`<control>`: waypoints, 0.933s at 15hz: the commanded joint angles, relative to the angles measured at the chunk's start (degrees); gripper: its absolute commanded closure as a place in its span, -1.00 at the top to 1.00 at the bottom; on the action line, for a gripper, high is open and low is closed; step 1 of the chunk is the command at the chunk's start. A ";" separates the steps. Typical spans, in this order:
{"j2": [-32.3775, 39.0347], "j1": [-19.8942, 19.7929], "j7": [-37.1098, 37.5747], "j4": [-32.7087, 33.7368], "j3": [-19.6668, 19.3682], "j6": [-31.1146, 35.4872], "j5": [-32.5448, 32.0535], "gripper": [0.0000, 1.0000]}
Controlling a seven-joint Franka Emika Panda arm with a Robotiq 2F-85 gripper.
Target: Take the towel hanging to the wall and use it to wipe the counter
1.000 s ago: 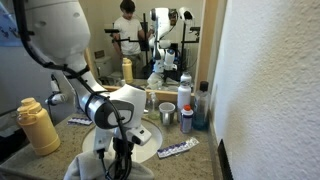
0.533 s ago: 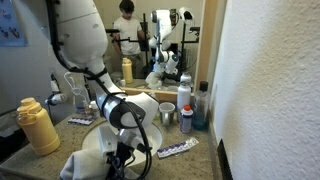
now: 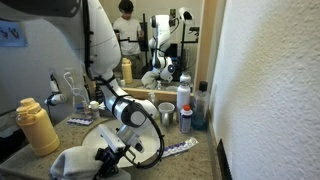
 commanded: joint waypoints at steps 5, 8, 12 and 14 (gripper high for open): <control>10.63 3.41 -3.52 7.15 3.63 -8.56 0.09 -0.94; 7.31 4.66 1.07 3.92 0.92 -5.19 0.41 -0.94; 1.77 5.88 5.96 -2.67 -1.58 0.65 1.26 -0.94; -0.86 5.94 7.98 -6.19 -3.04 3.80 1.04 -0.94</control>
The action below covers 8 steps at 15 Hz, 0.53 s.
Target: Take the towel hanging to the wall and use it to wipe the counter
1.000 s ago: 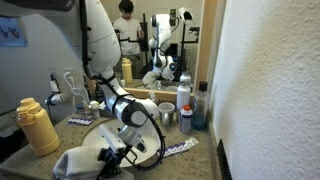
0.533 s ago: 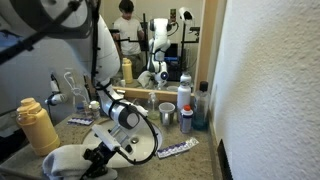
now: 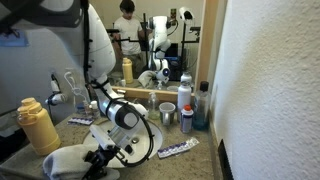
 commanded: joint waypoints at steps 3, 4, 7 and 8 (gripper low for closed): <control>-8.02 0.23 4.10 -11.67 -5.39 13.88 -0.84 -0.94; -9.11 -0.19 4.09 -12.97 -6.10 15.90 -0.72 -0.94; -12.62 -1.19 4.32 -17.04 -8.31 21.87 -0.46 -0.94; -13.57 -1.56 4.42 -18.10 -8.84 23.87 -0.34 -0.94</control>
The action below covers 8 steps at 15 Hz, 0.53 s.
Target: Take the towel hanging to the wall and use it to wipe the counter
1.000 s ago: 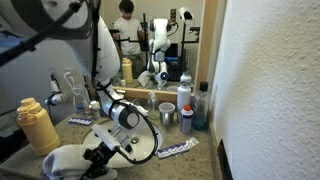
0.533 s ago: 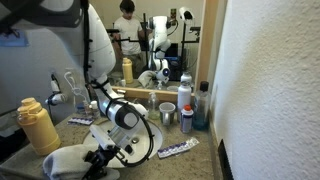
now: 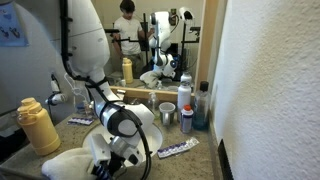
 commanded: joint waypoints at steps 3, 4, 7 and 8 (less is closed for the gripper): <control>-5.87 -2.27 0.86 -7.02 -1.82 14.42 1.17 -0.94; -6.82 -2.50 0.80 -7.80 -1.61 15.91 1.56 -0.94; -9.15 -2.91 0.40 -9.80 -0.90 19.85 2.64 -0.94; -9.75 -2.85 0.43 -10.45 -0.65 21.24 2.92 -0.94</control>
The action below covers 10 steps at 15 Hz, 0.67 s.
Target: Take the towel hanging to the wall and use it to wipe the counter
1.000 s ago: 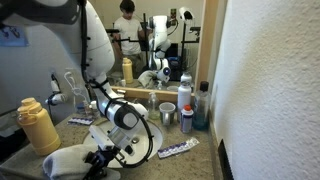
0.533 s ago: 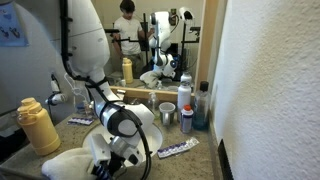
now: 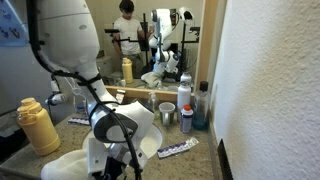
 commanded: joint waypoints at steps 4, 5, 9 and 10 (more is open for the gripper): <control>-2.99 0.60 0.42 -3.00 3.00 12.74 2.85 -0.94; -2.92 1.00 0.53 -2.97 3.53 13.46 2.69 -0.94; -2.69 2.17 0.44 -1.79 5.95 13.74 2.51 -0.94; -2.38 2.30 0.06 -1.41 6.70 13.58 2.77 -0.94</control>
